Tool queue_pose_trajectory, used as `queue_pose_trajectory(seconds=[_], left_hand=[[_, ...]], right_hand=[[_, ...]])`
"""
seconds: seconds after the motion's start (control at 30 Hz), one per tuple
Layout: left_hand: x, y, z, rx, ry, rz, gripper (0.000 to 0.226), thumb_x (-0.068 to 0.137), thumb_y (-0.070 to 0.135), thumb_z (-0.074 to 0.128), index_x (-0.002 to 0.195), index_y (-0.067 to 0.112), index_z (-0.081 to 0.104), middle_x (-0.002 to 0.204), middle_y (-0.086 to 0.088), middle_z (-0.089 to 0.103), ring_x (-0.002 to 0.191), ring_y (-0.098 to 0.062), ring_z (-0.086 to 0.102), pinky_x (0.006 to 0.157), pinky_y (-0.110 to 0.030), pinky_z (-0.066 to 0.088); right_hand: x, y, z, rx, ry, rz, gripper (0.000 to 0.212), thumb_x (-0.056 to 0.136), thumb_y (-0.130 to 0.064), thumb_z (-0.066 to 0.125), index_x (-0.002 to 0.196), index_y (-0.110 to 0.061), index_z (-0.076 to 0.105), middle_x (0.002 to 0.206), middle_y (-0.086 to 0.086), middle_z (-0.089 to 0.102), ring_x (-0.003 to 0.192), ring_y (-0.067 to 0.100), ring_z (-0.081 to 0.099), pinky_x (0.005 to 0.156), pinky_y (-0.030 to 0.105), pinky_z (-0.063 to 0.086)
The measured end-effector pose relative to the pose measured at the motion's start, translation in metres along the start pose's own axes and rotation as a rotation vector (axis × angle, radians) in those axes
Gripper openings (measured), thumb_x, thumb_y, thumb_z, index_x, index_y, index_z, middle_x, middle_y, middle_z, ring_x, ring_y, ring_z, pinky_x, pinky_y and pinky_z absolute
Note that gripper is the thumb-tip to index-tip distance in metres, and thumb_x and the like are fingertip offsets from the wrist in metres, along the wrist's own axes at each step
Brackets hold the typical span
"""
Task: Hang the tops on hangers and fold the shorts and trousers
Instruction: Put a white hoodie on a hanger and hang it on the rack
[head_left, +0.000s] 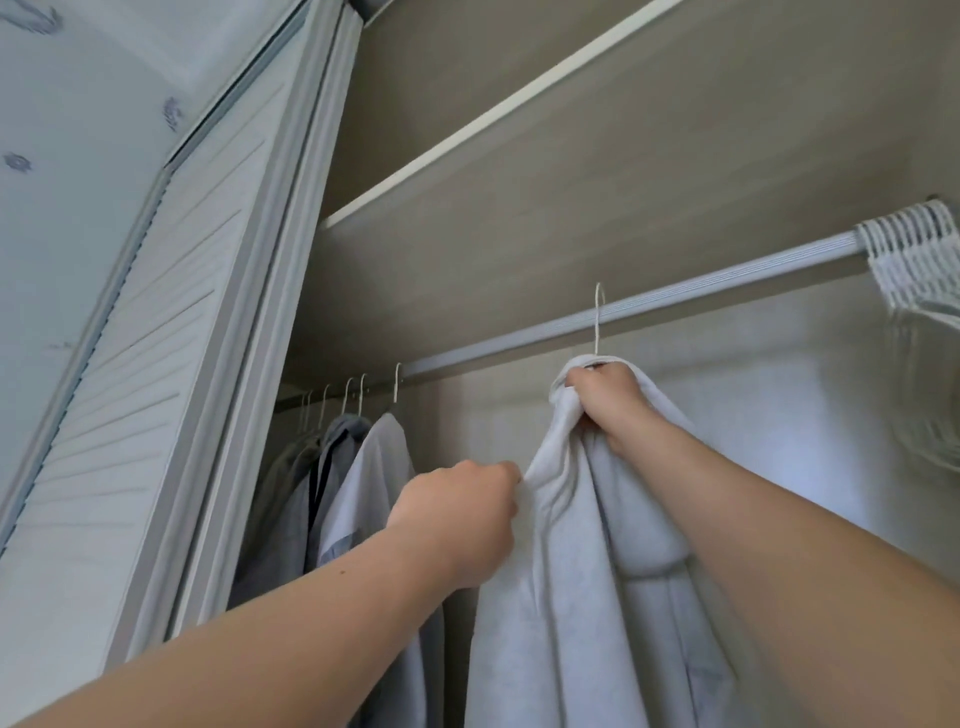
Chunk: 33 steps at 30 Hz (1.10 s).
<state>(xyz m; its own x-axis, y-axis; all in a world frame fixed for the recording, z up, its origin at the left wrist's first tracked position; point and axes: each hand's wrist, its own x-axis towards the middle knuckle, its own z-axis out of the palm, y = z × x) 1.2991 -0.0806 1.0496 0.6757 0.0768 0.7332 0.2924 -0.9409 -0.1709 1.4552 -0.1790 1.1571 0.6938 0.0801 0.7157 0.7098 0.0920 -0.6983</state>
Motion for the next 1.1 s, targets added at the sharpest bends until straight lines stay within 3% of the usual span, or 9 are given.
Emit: queue_pose_trajectory(seconds=[0.33,0.43,0.5,0.57,0.63,0.77,0.87,0.93,1.1], left_hand=[[-0.008,0.005,0.026,-0.096,-0.094,0.004,0.029,0.102,0.025,0.041,0.076,0.025,0.030,0.076,0.003,0.043,0.070,-0.024,0.047,0.065,-0.035,0.036],[-0.013,0.003,0.026,-0.249,-0.088,0.019,0.032,0.103,0.038,0.041,0.076,0.025,0.033,0.081,0.003,0.051,0.080,-0.026,0.054,0.069,-0.035,0.040],[-0.018,0.004,0.025,-0.346,-0.106,0.029,0.032,0.102,0.048,0.041,0.082,0.023,0.043,0.087,0.002,0.059,0.085,-0.025,0.059,0.073,-0.037,0.046],[-0.024,0.007,0.025,-0.399,-0.142,0.036,0.040,0.099,0.060,0.039,0.085,0.024,0.048,0.089,0.002,0.062,0.088,-0.025,0.061,0.076,-0.038,0.049],[-0.029,0.010,0.025,-0.419,-0.170,0.046,0.048,0.094,0.071,0.037,0.079,0.026,0.045,0.083,0.003,0.058,0.086,-0.024,0.060,0.068,-0.035,0.044],[-0.035,0.017,0.023,-0.367,-0.195,0.069,0.052,0.083,0.082,0.043,0.085,0.030,0.049,0.081,0.009,0.057,0.084,-0.019,0.058,0.064,-0.033,0.040],[-0.039,0.019,0.027,-0.270,-0.242,0.059,0.042,0.085,0.068,0.054,0.088,0.027,0.047,0.088,0.007,0.056,0.082,-0.020,0.057,0.064,-0.033,0.040],[-0.041,0.017,0.030,-0.197,-0.258,0.048,0.035,0.089,0.053,0.055,0.079,0.024,0.039,0.084,0.005,0.049,0.072,-0.018,0.051,0.058,-0.032,0.035],[-0.039,-0.003,0.032,-0.180,-0.268,0.019,0.012,0.084,0.031,0.054,0.092,0.023,0.048,0.091,0.001,0.057,0.086,-0.026,0.059,0.071,-0.037,0.048]], right_hand=[[-0.021,0.018,0.004,0.052,-0.126,0.071,0.012,0.089,-0.018,0.059,0.077,-0.012,0.059,0.076,0.014,0.061,0.068,0.031,0.062,0.061,0.038,0.053],[-0.040,0.010,0.002,-0.152,-0.138,-0.007,0.040,0.081,-0.046,0.071,0.081,-0.008,0.057,0.071,0.013,0.062,0.060,0.030,0.066,0.055,0.047,0.061],[-0.054,0.003,-0.003,-0.413,-0.028,-0.133,0.068,0.073,-0.064,0.069,0.101,-0.004,0.057,0.093,0.016,0.068,0.074,0.035,0.071,0.057,0.048,0.062],[-0.067,-0.003,-0.007,-0.615,0.062,-0.257,0.081,0.073,-0.071,0.065,0.116,-0.006,0.046,0.118,0.015,0.063,0.097,0.037,0.067,0.074,0.045,0.058],[-0.081,-0.009,-0.009,-0.758,0.038,-0.329,0.075,0.075,-0.069,0.066,0.113,-0.009,0.043,0.116,0.014,0.065,0.099,0.035,0.066,0.074,0.036,0.050],[-0.101,-0.019,-0.006,-0.957,-0.093,-0.396,0.033,0.085,-0.045,0.062,0.080,-0.014,0.051,0.101,0.016,0.070,0.073,0.031,0.062,0.063,0.030,0.043],[-0.105,-0.022,-0.004,-0.969,-0.151,-0.417,0.027,0.090,-0.031,0.057,0.074,-0.011,0.048,0.095,0.019,0.062,0.094,0.036,0.064,0.068,0.030,0.040],[-0.105,-0.021,-0.001,-0.960,-0.183,-0.427,0.026,0.092,-0.025,0.056,0.074,-0.009,0.047,0.091,0.016,0.057,0.097,0.035,0.061,0.069,0.029,0.038],[-0.098,-0.012,0.010,-0.784,-0.233,-0.422,0.014,0.091,-0.014,0.054,0.078,-0.011,0.048,0.098,0.014,0.060,0.090,0.032,0.057,0.068,0.032,0.037]])
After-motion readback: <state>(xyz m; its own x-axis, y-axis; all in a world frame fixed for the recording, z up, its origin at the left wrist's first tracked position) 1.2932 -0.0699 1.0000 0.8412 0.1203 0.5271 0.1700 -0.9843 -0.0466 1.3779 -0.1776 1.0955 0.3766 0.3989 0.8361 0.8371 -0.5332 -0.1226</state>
